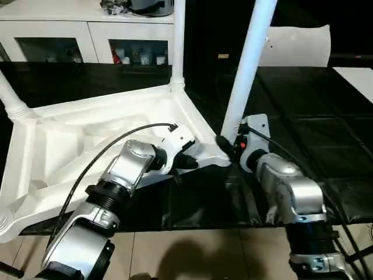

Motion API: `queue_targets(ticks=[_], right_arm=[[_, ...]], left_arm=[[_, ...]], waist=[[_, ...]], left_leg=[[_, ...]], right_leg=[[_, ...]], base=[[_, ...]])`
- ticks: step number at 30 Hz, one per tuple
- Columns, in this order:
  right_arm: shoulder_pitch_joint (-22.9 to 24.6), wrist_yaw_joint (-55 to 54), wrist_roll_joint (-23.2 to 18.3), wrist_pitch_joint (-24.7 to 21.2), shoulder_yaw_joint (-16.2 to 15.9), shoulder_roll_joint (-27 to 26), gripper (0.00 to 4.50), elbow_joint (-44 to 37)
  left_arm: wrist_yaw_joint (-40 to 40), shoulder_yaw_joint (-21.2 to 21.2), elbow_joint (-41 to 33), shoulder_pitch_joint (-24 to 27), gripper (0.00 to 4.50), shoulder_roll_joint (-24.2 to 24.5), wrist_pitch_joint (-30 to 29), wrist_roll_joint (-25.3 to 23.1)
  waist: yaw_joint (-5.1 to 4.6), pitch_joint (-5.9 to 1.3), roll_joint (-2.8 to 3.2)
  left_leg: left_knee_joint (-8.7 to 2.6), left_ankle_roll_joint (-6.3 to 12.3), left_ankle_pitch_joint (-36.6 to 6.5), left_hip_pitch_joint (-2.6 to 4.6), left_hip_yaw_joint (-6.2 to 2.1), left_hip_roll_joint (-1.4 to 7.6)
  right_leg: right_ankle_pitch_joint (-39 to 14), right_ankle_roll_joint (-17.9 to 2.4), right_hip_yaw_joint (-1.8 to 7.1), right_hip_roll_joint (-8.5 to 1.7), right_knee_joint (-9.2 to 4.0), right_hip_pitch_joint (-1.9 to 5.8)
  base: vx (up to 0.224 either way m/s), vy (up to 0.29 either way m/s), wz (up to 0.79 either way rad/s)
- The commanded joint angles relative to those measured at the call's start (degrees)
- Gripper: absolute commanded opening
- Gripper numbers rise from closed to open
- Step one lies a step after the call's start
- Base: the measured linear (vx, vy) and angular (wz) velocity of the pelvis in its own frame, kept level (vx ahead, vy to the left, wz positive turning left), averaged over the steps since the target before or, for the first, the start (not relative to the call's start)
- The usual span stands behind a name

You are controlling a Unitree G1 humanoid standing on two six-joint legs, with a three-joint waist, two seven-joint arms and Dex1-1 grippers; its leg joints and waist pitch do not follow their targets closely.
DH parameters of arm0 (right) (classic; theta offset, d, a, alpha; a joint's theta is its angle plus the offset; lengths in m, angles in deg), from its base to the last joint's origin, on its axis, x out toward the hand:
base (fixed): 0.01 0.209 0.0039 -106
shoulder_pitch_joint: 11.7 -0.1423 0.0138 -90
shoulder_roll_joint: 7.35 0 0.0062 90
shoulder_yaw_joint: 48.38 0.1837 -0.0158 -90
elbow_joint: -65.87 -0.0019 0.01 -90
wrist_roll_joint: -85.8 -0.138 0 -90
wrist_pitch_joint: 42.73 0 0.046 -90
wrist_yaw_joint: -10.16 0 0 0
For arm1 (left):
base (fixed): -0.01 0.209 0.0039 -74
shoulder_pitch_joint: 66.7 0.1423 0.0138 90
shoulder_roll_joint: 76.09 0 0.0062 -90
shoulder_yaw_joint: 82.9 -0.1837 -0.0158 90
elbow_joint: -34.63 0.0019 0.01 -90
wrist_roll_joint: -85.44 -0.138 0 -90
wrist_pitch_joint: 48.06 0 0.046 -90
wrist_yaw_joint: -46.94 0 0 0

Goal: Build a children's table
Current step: Rotate leg to tighten

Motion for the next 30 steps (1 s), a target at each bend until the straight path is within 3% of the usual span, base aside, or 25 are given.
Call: queue_targets(ticks=[1, 5, 7, 9, 12, 17, 19, 27, 28, 30], right_arm=[[0.8, 5.0, -2.9, -0.9, -5.3, -2.1, 3.14, -1.7], [2.5, 12.2, -3.9, 2.5, -5.0, 3.5, 3.56, -3.5], [3.1, 14.9, -4.6, 3.2, -4.5, 5.7, 3.68, -3.8], [4.1, 20.0, -5.3, 4.6, -4.2, 9.9, 4.01, -4.6], [4.8, 25.3, -6.2, 5.3, -4.1, 13.9, 4.13, -5.4], [5.4, 33.0, -8.0, 5.3, -4.4, 19.3, 4.47, -6.3], [5.4, 38.4, -9.7, 5.1, -5.4, 23.0, 4.47, -7.1], [4.9, 48.3, -11.5, 4.0, -7.9, 28.7, 4.47, -8.3], [4.7, 49.6, -12.5, 3.8, -8.1, 29.3, 4.47, -8.1], [4.5, 50.4, -13.2, 3.5, -8.2, 29.7, 4.47, -8.1]], left_arm=[[3.0, 1.3, -2.0, -1.7, 0.00, -1.0, 2.4, 0.8], [-2.8, 0.1, -3.3, 0.0, 0.00, 2.9, 5.3, 1.2], [-5.3, -0.5, -3.6, 0.6, 0.00, 4.4, 6.7, 1.3], [-11.2, -1.7, -4.4, 1.8, 0.00, 7.3, 9.5, 1.9], [-16.4, -2.9, -5.1, 2.6, 0.00, 9.9, 10.5, 2.4], [-23.8, -4.8, -4.9, 2.8, 0.00, 13.3, 15.2, 2.9], [-27.6, -5.7, -4.2, 2.1, 0.00, 15.1, 16.4, 2.9], [-38.0, -7.6, -5.6, 0.9, 0.00, 18.2, 17.3, 4.9], [-39.3, -7.8, -6.0, 0.8, 0.00, 18.6, 17.4, 5.2], [-39.7, -7.9, -6.1, 0.8, 0.00, 18.8, 17.6, 5.3]], waist=[[0.16, -3.73, -0.37], [0.43, -4.11, -0.25], [0.23, -4.33, -0.60], [0.23, -4.29, -0.30], [0.36, -4.12, -0.22], [0.75, -3.79, -0.17], [1.37, -3.25, -0.38], [1.71, -2.17, -0.71], [1.77, -1.83, -0.31], [1.70, -1.70, -0.57]], left_leg=[[-4.11, 0.79, -9.5, 0.52, -2.43, 4.66], [-3.95, 2.14, -6.3, 0.16, -2.36, 4.98], [-3.76, 3.33, -4.3, -0.17, -2.30, 4.84], [-3.50, 4.88, -3.1, -0.38, -2.16, 4.73], [-3.49, 4.95, -4.8, -0.19, -1.99, 4.83], [-3.70, 3.49, -7.6, 0.31, -1.95, 5.02], [-3.93, 3.24, -8.9, 0.42, -1.91, 5.15], [-4.31, 2.93, -10.3, 0.45, -1.97, 5.28], [-4.41, 2.83, -10.6, 0.44, -2.07, 5.31], [-4.48, 2.60, -11.5, 0.56, -2.06, 5.35]], right_leg=[[-17.5, -7.4, 4.54, -7.19, -4.37, 2.21], [-11.9, -7.9, 4.65, -7.01, -3.51, 2.45], [-8.6, -8.5, 4.56, -6.92, -3.10, 2.56], [-6.3, -9.6, 4.49, -6.81, -2.83, 2.39], [-8.2, -9.6, 4.56, -6.82, -3.11, 2.27], [-14.2, -8.8, 4.48, -6.73, -3.81, 1.90], [-17.4, -7.6, 4.54, -6.69, -4.13, 1.72], [-18.7, -7.7, 4.63, -6.78, -4.30, 1.26], [-18.7, -7.9, 4.66, -6.84, -4.35, 1.11], [-19.1, -8.3, 4.63, -6.77, -4.39, 1.18]], base=[[0.000, 0.000, 0.00], [0.000, 0.000, 0.00], [0.000, 0.000, 0.00], [0.000, 0.000, 0.00], [0.000, 0.000, 0.00], [0.000, 0.000, 0.00], [0.000, 0.000, 0.00], [0.000, 0.000, 0.00], [0.000, 0.000, 0.00], [0.000, 0.000, 0.00]])
